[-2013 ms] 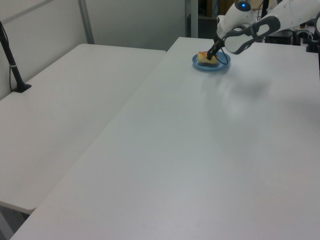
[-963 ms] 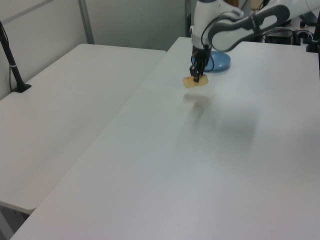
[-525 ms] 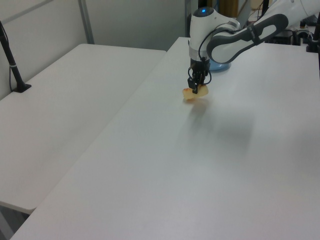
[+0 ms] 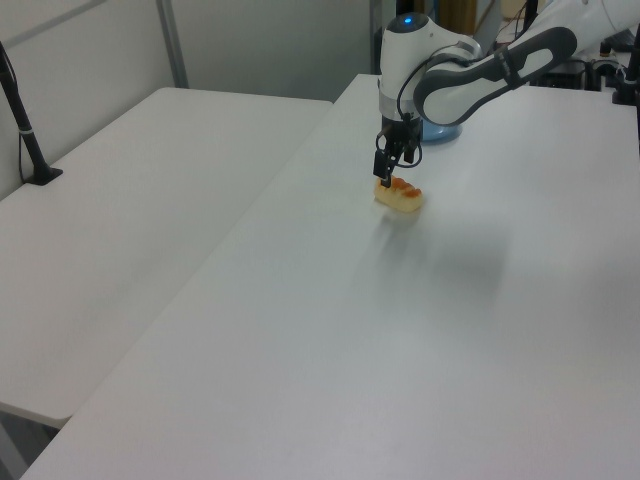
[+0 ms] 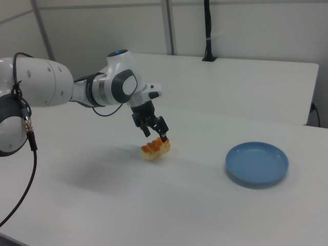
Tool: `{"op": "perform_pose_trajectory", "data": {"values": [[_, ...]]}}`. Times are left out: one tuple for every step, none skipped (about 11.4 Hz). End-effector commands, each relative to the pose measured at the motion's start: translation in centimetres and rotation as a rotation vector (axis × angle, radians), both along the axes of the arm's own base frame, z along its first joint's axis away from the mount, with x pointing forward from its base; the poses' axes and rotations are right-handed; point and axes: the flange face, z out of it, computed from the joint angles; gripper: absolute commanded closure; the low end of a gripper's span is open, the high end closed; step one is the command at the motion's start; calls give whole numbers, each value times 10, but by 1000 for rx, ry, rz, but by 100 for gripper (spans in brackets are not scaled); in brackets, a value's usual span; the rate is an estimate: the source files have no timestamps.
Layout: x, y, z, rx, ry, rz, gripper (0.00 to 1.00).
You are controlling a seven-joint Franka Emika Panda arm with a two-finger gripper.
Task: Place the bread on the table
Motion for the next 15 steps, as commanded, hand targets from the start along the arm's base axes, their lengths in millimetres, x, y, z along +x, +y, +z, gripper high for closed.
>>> {"op": "perform_pose_trajectory", "data": {"values": [[-30,-22,87,-21,14,-81,0],[-49,-35,125,-1,36,-127,0],[-69,-37,164,35,51,-124,0],[-94,-49,201,55,76,-114,0],[-118,-53,237,79,68,-98,0],[-142,-58,268,109,58,-96,0],[-160,-65,285,153,65,-103,0],[-171,-65,296,194,55,-103,0],[-178,-54,295,202,59,-79,0],[-182,-46,294,204,58,-48,0],[-182,-43,292,209,64,-19,0],[-181,-41,291,207,72,59,0],[-179,-43,288,201,84,155,0],[-177,-46,288,193,80,207,0],[-174,-46,286,190,75,217,0]]}}
